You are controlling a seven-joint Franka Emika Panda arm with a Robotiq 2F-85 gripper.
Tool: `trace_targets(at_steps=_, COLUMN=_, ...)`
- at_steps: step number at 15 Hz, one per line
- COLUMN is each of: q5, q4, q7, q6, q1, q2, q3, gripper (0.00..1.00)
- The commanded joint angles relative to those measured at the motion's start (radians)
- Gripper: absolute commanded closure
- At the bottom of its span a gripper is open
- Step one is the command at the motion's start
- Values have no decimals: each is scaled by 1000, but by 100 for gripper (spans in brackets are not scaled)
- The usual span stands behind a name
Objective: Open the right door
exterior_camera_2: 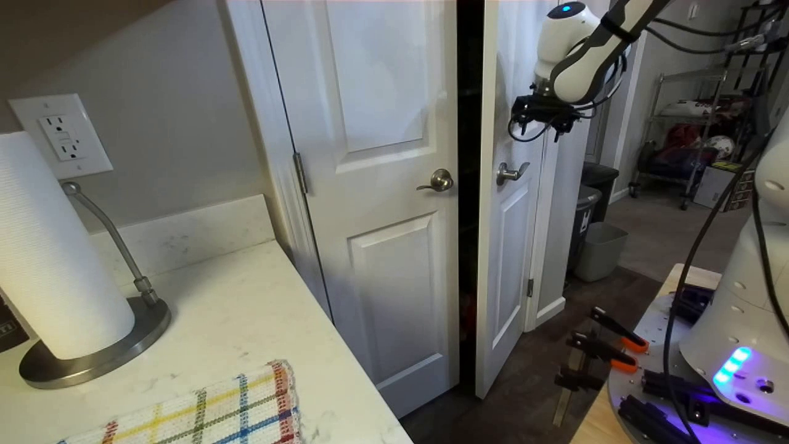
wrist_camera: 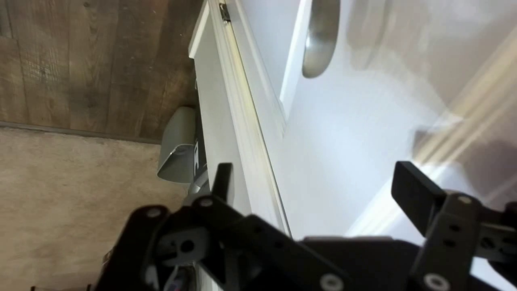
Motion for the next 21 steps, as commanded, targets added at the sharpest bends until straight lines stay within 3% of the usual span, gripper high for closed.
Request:
trace_targets(at_steps=1, q5=7, q4=-43, q7=-56, q6=27, q1=-61, q2=-78, q3=50, gripper=0)
trace_targets(at_steps=8, q5=12, q4=-8, q7=-35, q6=-1, q1=-96, q2=-51, q3=95, gripper=0)
trace_targets(at_steps=21, q5=100, q4=-46, q7=-48, q6=-9, q1=-71, q2=-4, q3=159, gripper=0)
